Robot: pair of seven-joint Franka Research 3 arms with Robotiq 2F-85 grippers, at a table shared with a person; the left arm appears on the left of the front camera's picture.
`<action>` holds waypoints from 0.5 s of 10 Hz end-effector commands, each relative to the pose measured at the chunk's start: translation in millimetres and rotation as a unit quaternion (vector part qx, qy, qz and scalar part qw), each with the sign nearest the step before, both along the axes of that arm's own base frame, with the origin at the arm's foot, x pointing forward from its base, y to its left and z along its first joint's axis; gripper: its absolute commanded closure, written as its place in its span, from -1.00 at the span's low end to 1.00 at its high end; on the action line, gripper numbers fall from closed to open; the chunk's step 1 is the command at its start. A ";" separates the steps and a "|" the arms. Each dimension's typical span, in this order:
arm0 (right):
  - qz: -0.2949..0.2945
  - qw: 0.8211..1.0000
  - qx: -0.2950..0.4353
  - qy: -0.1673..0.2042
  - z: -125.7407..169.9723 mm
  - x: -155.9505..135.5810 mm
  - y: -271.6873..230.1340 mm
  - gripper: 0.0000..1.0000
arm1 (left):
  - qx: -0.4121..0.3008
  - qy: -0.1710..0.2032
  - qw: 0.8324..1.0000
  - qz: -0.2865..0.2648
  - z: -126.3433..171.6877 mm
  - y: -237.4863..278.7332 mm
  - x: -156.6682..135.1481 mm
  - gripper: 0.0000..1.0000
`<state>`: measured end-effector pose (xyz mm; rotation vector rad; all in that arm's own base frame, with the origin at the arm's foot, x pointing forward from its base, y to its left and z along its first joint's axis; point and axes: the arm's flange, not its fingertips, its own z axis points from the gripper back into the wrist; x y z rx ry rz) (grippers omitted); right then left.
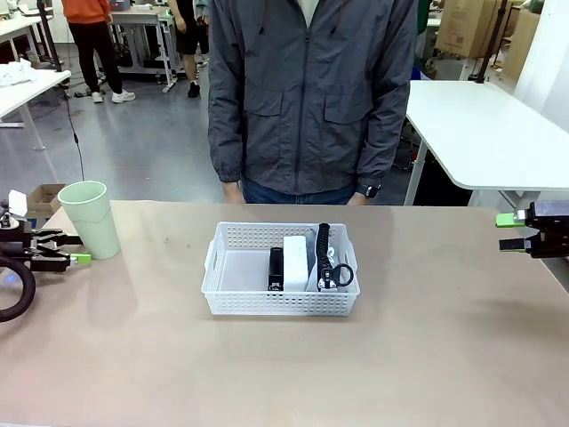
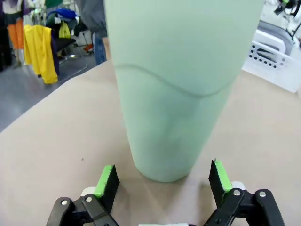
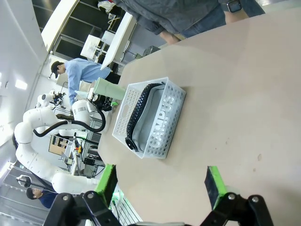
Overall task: Efficiently arrange items inside the basket to fit them all.
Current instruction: Pick up the Reusable plastic cup and place it inside the Organizing basket.
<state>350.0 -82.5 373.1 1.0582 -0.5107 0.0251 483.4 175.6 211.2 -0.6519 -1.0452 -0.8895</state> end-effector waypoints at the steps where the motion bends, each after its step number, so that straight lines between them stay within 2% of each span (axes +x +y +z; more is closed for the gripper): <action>1: -0.006 1.000 0.011 0.005 2.5 0.2 -0.3 -1.00 | 0.002 -0.006 1.000 -0.009 -9.7 -6.3 4.5 -1.00; 5: -0.006 1.000 0.011 0.005 2.5 0.2 -0.3 -1.00 | -0.015 -0.006 1.000 -0.020 -9.6 -19.9 8.3 -1.00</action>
